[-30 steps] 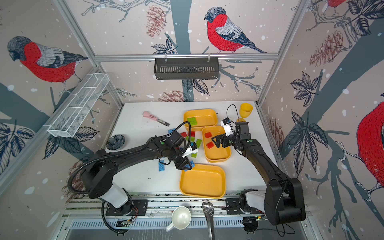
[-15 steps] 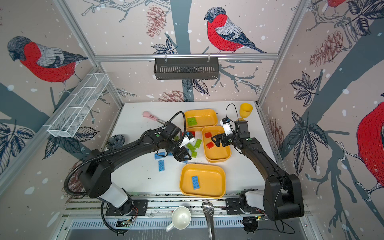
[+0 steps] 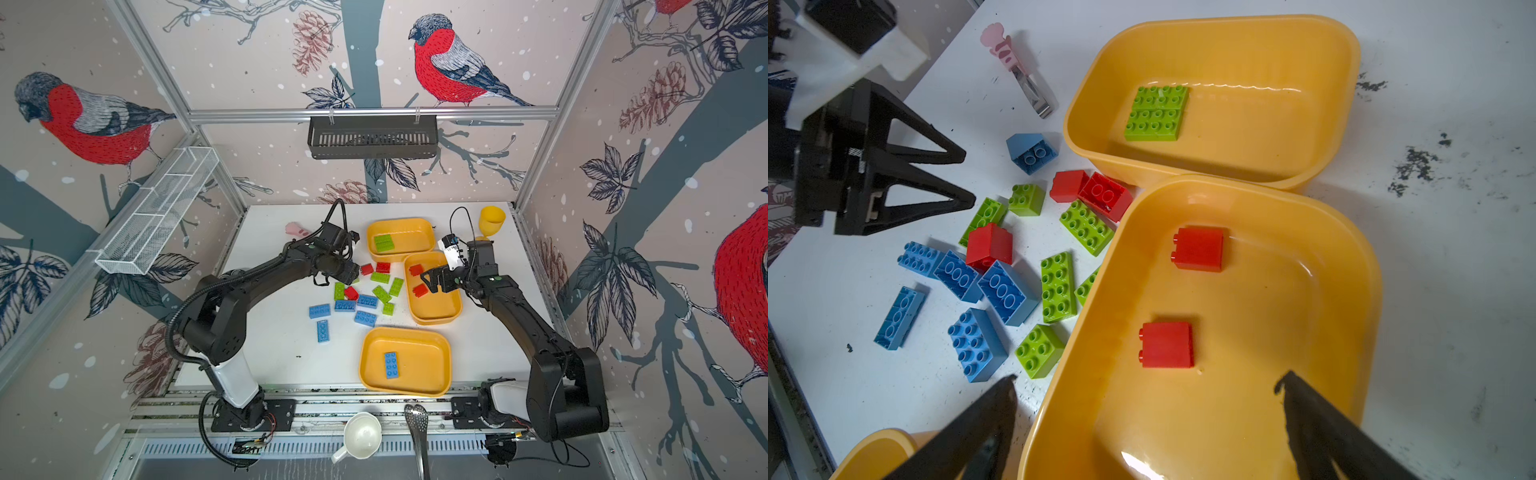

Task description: Sort the legos into containers by color

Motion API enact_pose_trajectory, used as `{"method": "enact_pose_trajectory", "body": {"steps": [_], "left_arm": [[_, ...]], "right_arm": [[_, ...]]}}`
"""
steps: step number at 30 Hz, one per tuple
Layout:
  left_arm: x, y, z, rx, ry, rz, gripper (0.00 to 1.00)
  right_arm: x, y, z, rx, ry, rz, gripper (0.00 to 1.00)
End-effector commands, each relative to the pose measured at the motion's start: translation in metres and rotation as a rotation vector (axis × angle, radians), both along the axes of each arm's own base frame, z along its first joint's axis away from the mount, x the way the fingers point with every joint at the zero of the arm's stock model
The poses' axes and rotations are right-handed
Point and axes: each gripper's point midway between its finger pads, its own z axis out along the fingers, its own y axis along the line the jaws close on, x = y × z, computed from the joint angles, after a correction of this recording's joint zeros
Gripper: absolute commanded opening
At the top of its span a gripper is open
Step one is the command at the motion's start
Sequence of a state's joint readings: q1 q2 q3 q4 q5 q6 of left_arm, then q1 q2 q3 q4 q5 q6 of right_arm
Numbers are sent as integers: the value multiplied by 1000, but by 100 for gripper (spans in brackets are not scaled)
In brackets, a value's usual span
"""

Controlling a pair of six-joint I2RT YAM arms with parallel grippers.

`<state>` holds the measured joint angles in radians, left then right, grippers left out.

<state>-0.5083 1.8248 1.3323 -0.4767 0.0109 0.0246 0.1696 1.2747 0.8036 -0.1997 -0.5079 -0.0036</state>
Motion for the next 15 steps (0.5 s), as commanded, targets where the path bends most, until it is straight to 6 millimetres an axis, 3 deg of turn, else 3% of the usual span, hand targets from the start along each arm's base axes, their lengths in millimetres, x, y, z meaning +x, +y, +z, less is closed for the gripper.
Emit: {"method": "enact_pose_trajectory", "body": {"steps": [1, 7, 15], "left_arm": [[27, 15, -3, 57, -67, 86, 69], [44, 29, -27, 163, -62, 117, 70], [55, 28, -54, 109, -13, 105, 70]], "right_arm": [[2, 2, 5, 6, -26, -2, 99], [2, 1, 4, -3, -26, -6, 99], [4, 1, 2, -5, -22, -4, 99]]}}
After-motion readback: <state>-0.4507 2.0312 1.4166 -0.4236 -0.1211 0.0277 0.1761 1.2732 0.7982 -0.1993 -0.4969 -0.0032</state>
